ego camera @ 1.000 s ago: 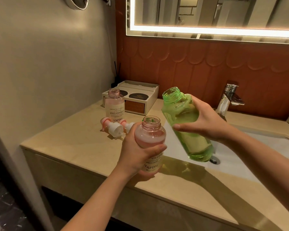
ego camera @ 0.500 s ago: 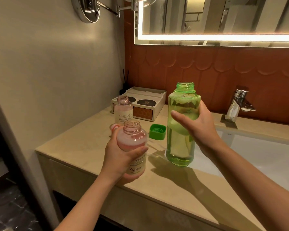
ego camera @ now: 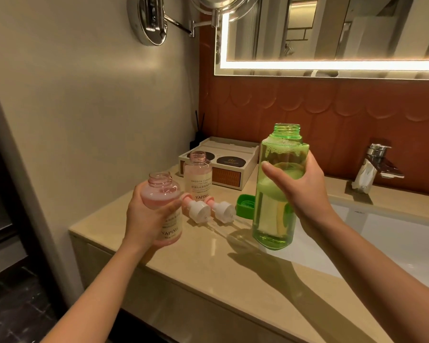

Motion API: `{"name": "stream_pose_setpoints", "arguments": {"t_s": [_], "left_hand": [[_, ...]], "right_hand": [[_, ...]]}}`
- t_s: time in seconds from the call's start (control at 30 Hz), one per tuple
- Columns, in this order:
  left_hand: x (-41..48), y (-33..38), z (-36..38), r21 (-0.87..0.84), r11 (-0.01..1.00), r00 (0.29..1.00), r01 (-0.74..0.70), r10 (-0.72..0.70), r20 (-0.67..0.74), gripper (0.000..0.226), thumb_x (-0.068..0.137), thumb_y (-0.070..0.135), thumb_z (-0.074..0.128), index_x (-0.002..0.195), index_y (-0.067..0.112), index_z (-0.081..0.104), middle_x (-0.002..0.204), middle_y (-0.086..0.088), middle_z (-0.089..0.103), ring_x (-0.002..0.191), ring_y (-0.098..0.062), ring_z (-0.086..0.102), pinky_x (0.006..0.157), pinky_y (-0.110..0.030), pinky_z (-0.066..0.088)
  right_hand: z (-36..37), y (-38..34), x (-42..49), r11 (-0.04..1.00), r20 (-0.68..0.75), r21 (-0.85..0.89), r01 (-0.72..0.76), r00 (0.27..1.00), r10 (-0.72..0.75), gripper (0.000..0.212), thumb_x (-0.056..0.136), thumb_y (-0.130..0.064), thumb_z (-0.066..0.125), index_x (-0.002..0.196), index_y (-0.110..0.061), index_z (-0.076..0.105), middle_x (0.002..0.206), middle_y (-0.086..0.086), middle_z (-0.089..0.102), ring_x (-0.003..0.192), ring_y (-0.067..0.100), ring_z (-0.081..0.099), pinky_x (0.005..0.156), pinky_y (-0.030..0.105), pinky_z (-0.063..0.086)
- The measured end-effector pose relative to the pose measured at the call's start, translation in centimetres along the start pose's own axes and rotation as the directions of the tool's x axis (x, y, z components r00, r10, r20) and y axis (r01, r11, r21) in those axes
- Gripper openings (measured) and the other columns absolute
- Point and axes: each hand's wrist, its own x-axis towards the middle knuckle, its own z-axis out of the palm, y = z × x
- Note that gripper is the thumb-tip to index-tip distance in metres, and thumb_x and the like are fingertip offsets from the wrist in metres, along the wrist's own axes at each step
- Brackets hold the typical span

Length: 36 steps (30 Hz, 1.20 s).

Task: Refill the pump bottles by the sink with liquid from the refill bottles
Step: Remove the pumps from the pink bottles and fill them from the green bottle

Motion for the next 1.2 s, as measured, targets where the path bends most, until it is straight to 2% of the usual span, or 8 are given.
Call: {"name": "stream_pose_setpoints", "arguments": {"t_s": [0.13, 0.27, 0.4, 0.47, 0.73, 0.9, 1.07, 1.2], "left_hand": [[3.1, -1.5, -0.8, 0.033, 0.999, 0.999, -0.006, 0.008, -0.053, 0.063, 0.067, 0.018, 0.079, 0.121, 0.019, 0.046, 0.11, 0.002, 0.06, 0.093, -0.005, 0.059, 0.073, -0.021, 0.045], [5.6, -2.9, -1.0, 0.033, 0.999, 0.996, 0.011, -0.008, -0.089, 0.058, 0.071, 0.02, 0.078, 0.117, 0.026, 0.044, 0.103, 0.01, 0.058, 0.09, -0.002, 0.058, 0.066, -0.018, 0.044], [8.5, -4.3, -1.2, 0.177, 0.982, 0.991, 0.061, -0.039, -0.127, 0.064, 0.073, 0.026, 0.077, 0.126, 0.018, 0.042, 0.126, -0.007, 0.048, 0.115, -0.024, 0.05, 0.095, -0.043, 0.045], [9.7, -4.8, -1.2, 0.28, 0.957, 0.989, 0.075, -0.034, -0.146, 0.069, 0.073, 0.029, 0.077, 0.13, 0.015, 0.04, 0.131, -0.013, 0.037, 0.124, -0.028, 0.039, 0.105, -0.043, 0.035], [10.9, -4.9, -0.4, 0.303, 0.947, 0.987, 0.108, -0.067, -0.144, 0.088, 0.076, 0.034, 0.073, 0.139, 0.013, 0.015, 0.142, -0.015, 0.028, 0.131, -0.033, 0.03, 0.108, -0.05, 0.03], [7.8, -2.8, 1.6, 0.448, 0.894, 0.927, -0.025, 0.188, -0.324, 0.094, 0.071, 0.036, 0.077, 0.142, 0.011, 0.02, 0.147, -0.015, 0.022, 0.135, -0.033, 0.022, 0.11, -0.046, 0.019], [6.0, 0.0, 4.9, 0.439, 0.816, 0.893, -0.375, 0.445, -0.065, 0.081, 0.071, 0.039, 0.075, 0.135, 0.012, 0.033, 0.141, -0.01, 0.029, 0.127, -0.014, 0.027, 0.107, -0.036, 0.028], [7.5, 0.2, 7.4, 0.334, 0.907, 0.967, -0.256, 0.243, 0.08, 0.091, 0.069, 0.038, 0.078, 0.14, 0.026, 0.023, 0.148, 0.0, 0.022, 0.131, -0.011, 0.024, 0.1, -0.028, 0.025]], "right_hand": [[0.7, 0.0, 0.3, 1.0, 0.006, 0.007, 0.011, 1.0, -0.011, 0.052, 0.056, -0.052, 0.073, 0.102, -0.037, 0.052, 0.098, -0.016, 0.064, 0.086, -0.005, 0.062, 0.063, 0.01, 0.05], [1.4, 0.1, 0.5, 1.0, 0.009, -0.002, 0.021, 1.0, -0.021, 0.05, 0.057, -0.051, 0.073, 0.1, -0.038, 0.052, 0.093, -0.021, 0.064, 0.085, -0.007, 0.062, 0.061, 0.008, 0.048], [1.8, 0.3, 0.7, 1.0, 0.022, -0.009, 0.027, 0.999, -0.026, 0.049, 0.057, -0.052, 0.074, 0.099, -0.04, 0.051, 0.088, -0.032, 0.063, 0.085, -0.01, 0.061, 0.058, 0.006, 0.046], [1.9, 0.4, 0.8, 0.999, 0.025, -0.019, 0.031, 0.999, -0.031, 0.052, 0.055, -0.057, 0.074, 0.1, -0.041, 0.051, 0.089, -0.032, 0.063, 0.085, -0.01, 0.06, 0.058, 0.006, 0.046], [1.6, 0.3, 1.3, 0.999, 0.028, -0.024, 0.046, 0.999, -0.045, 0.054, 0.054, -0.055, 0.075, 0.101, -0.04, 0.052, 0.093, -0.024, 0.064, 0.087, -0.008, 0.061, 0.06, 0.007, 0.048], [0.8, 0.1, 1.2, 0.998, 0.034, -0.032, 0.051, 0.998, -0.05, 0.053, 0.055, -0.056, 0.074, 0.101, -0.042, 0.052, 0.091, -0.033, 0.062, 0.087, -0.011, 0.059, 0.059, 0.005, 0.046], [0.0, 0.1, 1.0, 0.997, 0.036, -0.052, 0.062, 0.998, -0.06, 0.051, 0.056, -0.053, 0.076, 0.101, -0.041, 0.053, 0.092, -0.031, 0.064, 0.087, -0.009, 0.061, 0.061, 0.006, 0.046], [-1.0, 0.0, 1.0, 0.995, 0.042, -0.073, 0.063, 0.997, -0.06, 0.049, 0.06, -0.046, 0.075, 0.103, -0.04, 0.052, 0.093, -0.029, 0.064, 0.088, -0.008, 0.061, 0.063, 0.006, 0.047]]}}
